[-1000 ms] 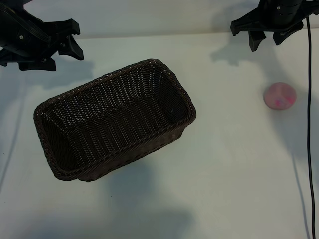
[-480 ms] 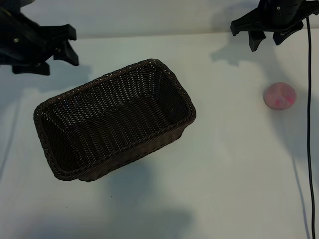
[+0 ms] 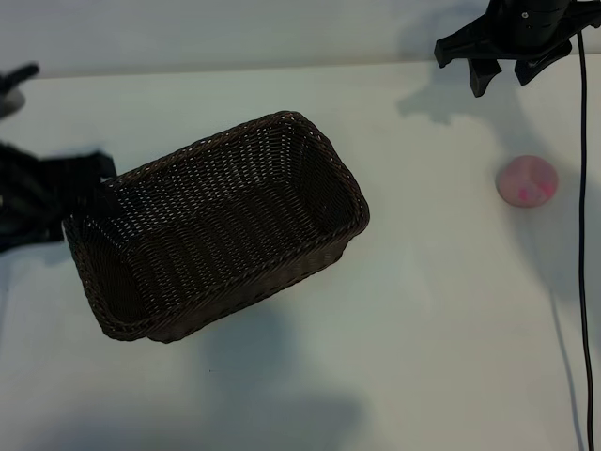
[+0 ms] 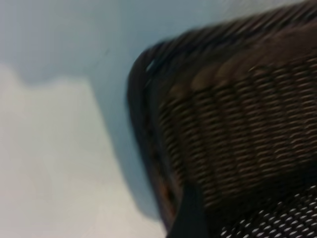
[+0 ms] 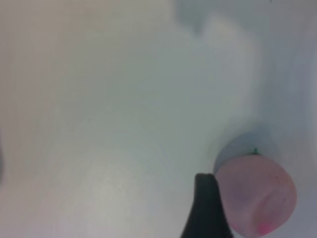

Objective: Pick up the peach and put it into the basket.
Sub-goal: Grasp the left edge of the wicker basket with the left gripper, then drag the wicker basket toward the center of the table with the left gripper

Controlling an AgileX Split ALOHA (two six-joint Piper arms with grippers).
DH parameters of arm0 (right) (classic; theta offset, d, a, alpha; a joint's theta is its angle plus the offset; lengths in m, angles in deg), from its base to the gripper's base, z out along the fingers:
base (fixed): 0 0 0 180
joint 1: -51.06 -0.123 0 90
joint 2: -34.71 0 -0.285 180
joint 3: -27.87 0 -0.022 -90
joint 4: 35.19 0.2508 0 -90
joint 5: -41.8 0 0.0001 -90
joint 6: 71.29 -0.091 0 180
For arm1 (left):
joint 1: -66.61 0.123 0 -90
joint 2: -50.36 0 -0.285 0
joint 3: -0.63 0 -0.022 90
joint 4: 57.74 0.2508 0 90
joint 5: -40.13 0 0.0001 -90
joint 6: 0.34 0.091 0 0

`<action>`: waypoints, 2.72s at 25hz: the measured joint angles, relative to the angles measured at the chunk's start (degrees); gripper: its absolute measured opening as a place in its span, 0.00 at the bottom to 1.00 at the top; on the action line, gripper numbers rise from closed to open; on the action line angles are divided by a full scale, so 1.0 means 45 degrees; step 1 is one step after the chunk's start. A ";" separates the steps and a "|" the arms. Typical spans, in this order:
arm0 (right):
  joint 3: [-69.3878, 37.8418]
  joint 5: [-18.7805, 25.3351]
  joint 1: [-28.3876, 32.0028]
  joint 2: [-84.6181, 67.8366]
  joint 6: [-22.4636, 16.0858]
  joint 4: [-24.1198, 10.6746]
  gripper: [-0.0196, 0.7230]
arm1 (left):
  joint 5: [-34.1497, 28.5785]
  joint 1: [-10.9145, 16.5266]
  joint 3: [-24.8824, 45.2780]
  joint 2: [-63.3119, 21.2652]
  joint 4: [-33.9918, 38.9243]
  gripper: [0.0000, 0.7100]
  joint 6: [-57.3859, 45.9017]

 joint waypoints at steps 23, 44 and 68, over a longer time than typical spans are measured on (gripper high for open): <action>0.0000 0.0004 0.0000 0.0000 0.0023 0.0024 0.72 | 0.2926 0.0000 0.1441 0.2843 0.0548 0.83 -0.1656; 0.0000 0.0004 0.0000 0.0000 0.0034 0.0024 0.72 | 0.3637 -0.0012 0.1441 0.3401 0.0147 0.14 -0.1641; 0.0000 0.0004 0.0000 0.0000 0.0181 0.0024 0.72 | 0.1891 -0.0012 -0.0525 0.3410 -0.5867 0.14 0.5928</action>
